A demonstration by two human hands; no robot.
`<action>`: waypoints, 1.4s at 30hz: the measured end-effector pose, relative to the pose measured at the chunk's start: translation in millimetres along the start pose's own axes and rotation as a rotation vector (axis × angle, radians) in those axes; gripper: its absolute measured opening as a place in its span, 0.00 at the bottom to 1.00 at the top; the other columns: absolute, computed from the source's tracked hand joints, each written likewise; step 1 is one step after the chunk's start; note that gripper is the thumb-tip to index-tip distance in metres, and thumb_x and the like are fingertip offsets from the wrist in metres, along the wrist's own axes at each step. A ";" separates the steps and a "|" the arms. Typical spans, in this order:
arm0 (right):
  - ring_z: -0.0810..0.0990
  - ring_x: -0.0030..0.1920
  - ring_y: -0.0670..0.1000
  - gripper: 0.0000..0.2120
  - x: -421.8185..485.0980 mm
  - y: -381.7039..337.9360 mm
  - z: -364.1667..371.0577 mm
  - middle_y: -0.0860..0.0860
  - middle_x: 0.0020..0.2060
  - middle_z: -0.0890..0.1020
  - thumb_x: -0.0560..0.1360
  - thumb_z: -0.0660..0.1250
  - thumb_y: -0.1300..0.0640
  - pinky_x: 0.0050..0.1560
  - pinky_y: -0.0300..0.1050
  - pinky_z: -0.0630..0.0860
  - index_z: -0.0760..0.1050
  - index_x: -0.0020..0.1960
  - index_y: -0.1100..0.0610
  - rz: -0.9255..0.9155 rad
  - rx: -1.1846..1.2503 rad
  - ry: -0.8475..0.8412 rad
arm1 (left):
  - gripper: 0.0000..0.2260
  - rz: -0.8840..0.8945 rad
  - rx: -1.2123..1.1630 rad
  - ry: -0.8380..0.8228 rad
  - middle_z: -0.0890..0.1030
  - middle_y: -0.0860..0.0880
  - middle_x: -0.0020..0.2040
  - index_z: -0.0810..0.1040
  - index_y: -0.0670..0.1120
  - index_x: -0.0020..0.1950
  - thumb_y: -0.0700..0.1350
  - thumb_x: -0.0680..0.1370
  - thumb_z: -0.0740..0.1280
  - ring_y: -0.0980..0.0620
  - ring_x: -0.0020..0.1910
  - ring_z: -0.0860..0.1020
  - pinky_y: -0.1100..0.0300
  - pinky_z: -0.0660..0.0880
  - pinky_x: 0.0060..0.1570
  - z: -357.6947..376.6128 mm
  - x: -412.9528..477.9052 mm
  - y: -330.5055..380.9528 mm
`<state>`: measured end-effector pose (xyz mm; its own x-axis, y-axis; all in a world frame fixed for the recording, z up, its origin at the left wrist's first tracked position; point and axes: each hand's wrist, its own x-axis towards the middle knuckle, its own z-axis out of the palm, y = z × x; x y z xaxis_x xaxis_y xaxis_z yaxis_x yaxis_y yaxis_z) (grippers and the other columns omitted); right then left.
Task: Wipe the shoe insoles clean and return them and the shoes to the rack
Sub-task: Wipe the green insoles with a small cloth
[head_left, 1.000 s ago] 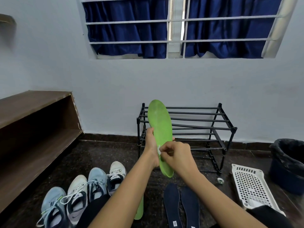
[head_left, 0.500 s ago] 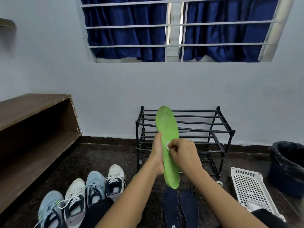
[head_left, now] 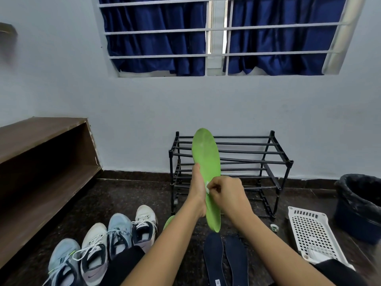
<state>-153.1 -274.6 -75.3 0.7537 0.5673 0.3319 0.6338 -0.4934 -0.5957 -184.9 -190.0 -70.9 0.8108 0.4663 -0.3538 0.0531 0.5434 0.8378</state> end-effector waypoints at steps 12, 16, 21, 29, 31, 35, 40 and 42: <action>0.82 0.41 0.51 0.07 -0.4 0.4 -5.0 0.49 0.40 0.85 0.74 0.66 0.59 0.46 0.42 0.76 0.84 0.43 0.53 -0.037 -0.015 0.023 | 0.29 -0.026 -0.047 -0.104 0.80 0.45 0.34 0.80 0.44 0.42 0.64 0.79 0.50 0.48 0.33 0.77 0.58 0.73 0.35 -4.8 -1.7 8.9; 0.81 0.43 0.47 0.07 -6.1 -2.8 -3.1 0.47 0.41 0.84 0.73 0.67 0.61 0.48 0.41 0.77 0.83 0.44 0.53 -0.044 0.011 -0.036 | 0.35 -0.035 -0.061 -0.097 0.80 0.46 0.33 0.81 0.44 0.42 0.70 0.78 0.47 0.49 0.33 0.77 0.58 0.73 0.35 -8.3 2.5 9.8; 0.81 0.43 0.48 0.10 -4.1 -4.1 -0.7 0.48 0.41 0.84 0.72 0.65 0.63 0.47 0.39 0.76 0.84 0.45 0.53 -0.010 -0.010 -0.028 | 0.36 -0.049 -0.018 -0.070 0.83 0.45 0.35 0.82 0.44 0.47 0.72 0.77 0.47 0.47 0.37 0.80 0.55 0.76 0.39 -5.8 3.6 3.5; 0.81 0.41 0.53 0.09 11.4 1.4 -8.2 0.52 0.40 0.84 0.73 0.65 0.63 0.41 0.41 0.74 0.83 0.45 0.55 0.037 -0.032 0.096 | 0.33 -0.058 0.023 -0.139 0.84 0.45 0.37 0.82 0.46 0.49 0.69 0.79 0.47 0.46 0.39 0.81 0.56 0.76 0.41 4.5 -5.2 -3.0; 0.81 0.41 0.53 0.09 15.5 4.0 -11.0 0.52 0.40 0.85 0.72 0.65 0.64 0.42 0.42 0.75 0.83 0.45 0.55 0.056 -0.016 0.124 | 0.32 -0.074 0.037 -0.162 0.83 0.44 0.37 0.82 0.46 0.49 0.67 0.80 0.48 0.46 0.39 0.80 0.55 0.75 0.42 4.8 -7.5 -3.6; 0.82 0.40 0.50 0.08 9.7 -3.3 -8.8 0.50 0.39 0.85 0.71 0.67 0.64 0.47 0.44 0.78 0.84 0.43 0.54 0.018 0.037 0.113 | 0.26 -0.027 0.020 -0.133 0.79 0.46 0.33 0.79 0.45 0.42 0.61 0.80 0.50 0.48 0.32 0.77 0.59 0.72 0.35 -2.6 -7.0 7.5; 0.82 0.40 0.45 0.08 -3.7 -15.5 -1.3 0.46 0.38 0.84 0.70 0.68 0.64 0.48 0.38 0.77 0.83 0.42 0.52 -0.039 0.101 0.016 | 0.25 0.001 -0.065 -0.047 0.78 0.45 0.33 0.78 0.43 0.40 0.59 0.79 0.51 0.48 0.32 0.75 0.59 0.71 0.33 -11.5 -1.6 15.1; 0.81 0.39 0.44 0.08 -4.3 -15.7 -0.9 0.45 0.37 0.84 0.70 0.69 0.64 0.48 0.38 0.77 0.83 0.42 0.52 -0.045 0.110 0.003 | 0.25 -0.002 -0.080 -0.029 0.78 0.45 0.33 0.78 0.43 0.40 0.60 0.79 0.52 0.48 0.32 0.76 0.59 0.72 0.34 -12.7 -0.3 14.8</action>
<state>-166.1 -269.9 -66.7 0.7258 0.5848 0.3623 0.6439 -0.3922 -0.6569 -191.8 -173.3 -63.7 0.8275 0.4453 -0.3421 0.0087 0.5990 0.8007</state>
